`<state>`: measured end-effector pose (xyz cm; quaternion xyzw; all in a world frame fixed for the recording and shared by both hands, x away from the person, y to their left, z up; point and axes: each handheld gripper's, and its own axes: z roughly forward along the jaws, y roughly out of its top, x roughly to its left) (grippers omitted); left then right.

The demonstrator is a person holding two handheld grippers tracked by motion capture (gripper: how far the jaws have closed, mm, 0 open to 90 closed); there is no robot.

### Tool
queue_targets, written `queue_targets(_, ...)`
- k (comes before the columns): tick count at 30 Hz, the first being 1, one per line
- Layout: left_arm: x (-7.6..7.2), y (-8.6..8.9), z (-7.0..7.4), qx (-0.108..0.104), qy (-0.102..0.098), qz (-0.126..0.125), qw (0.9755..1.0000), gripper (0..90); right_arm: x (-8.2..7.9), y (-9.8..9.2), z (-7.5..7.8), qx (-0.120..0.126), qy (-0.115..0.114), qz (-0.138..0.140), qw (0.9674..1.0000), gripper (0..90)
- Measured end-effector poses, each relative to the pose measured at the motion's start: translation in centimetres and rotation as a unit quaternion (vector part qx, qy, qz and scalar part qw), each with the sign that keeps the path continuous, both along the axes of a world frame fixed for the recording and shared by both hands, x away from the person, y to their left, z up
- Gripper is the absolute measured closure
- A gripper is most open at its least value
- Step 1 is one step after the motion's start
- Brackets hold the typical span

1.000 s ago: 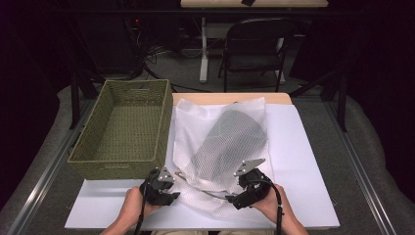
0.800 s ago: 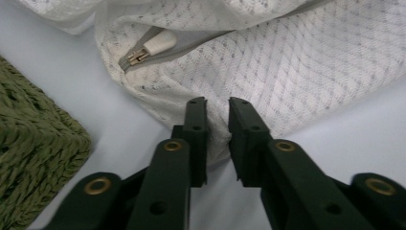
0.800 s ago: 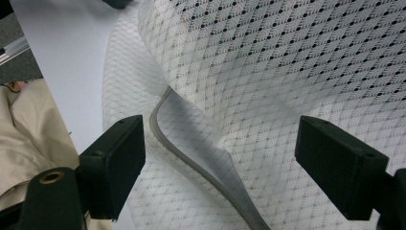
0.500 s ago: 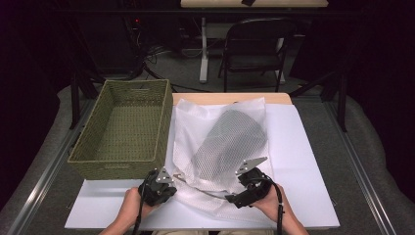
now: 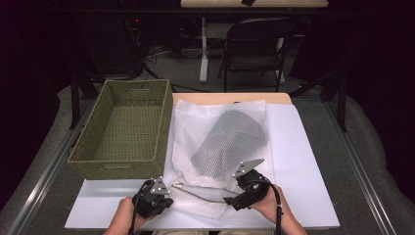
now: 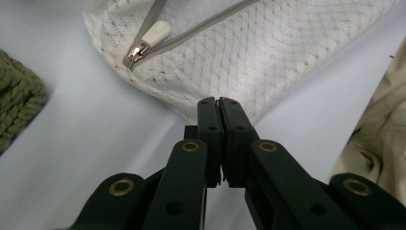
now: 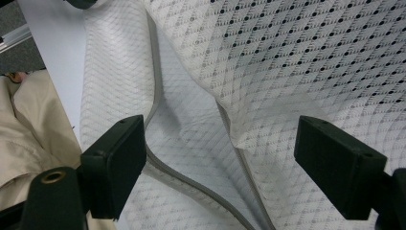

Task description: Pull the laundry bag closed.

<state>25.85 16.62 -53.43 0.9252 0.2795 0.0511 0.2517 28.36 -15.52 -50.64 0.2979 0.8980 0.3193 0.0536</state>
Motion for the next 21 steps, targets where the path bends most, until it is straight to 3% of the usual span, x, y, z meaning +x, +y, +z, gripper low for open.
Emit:
queue_targets(8,-0.9,0.5,0.0,0.004,0.013,-0.004,0.9999,88.3,-0.1,0.3,0.1,-0.005,-0.003,0.002,1.0,18.3)
queue_targets(11,-0.9,0.6,0.2,0.005,0.01,-0.005,0.9999,88.0,-0.1,0.5,0.1,-0.01,-0.01,0.001,0.9999,22.5)
queue_targets(13,-0.9,0.8,0.7,-0.009,0.0,0.002,1.0,84.1,-0.2,0.8,0.1,-0.016,-0.02,-0.001,0.9997,29.5)
queue_targets(15,-0.8,0.7,1.3,-0.023,-0.026,0.017,0.9993,69.1,-0.3,1.0,0.0,-0.025,-0.034,-0.008,0.9991,37.0)
queue_targets(16,-0.6,0.5,1.6,-0.028,-0.035,0.019,0.9988,67.4,-0.3,1.1,-0.1,-0.028,-0.04,-0.014,0.9987,41.8)
queue_targets(18,-0.4,0.0,1.8,-0.025,-0.066,0.032,0.997,55.5,-0.2,1.3,-0.2,-0.036,-0.051,-0.023,0.9978,45.5)
queue_targets(21,0.2,-1.0,1.8,-0.025,-0.09,0.038,0.9949,46.1,0.0,1.3,-0.2,-0.038,-0.059,-0.031,0.997,52.1)
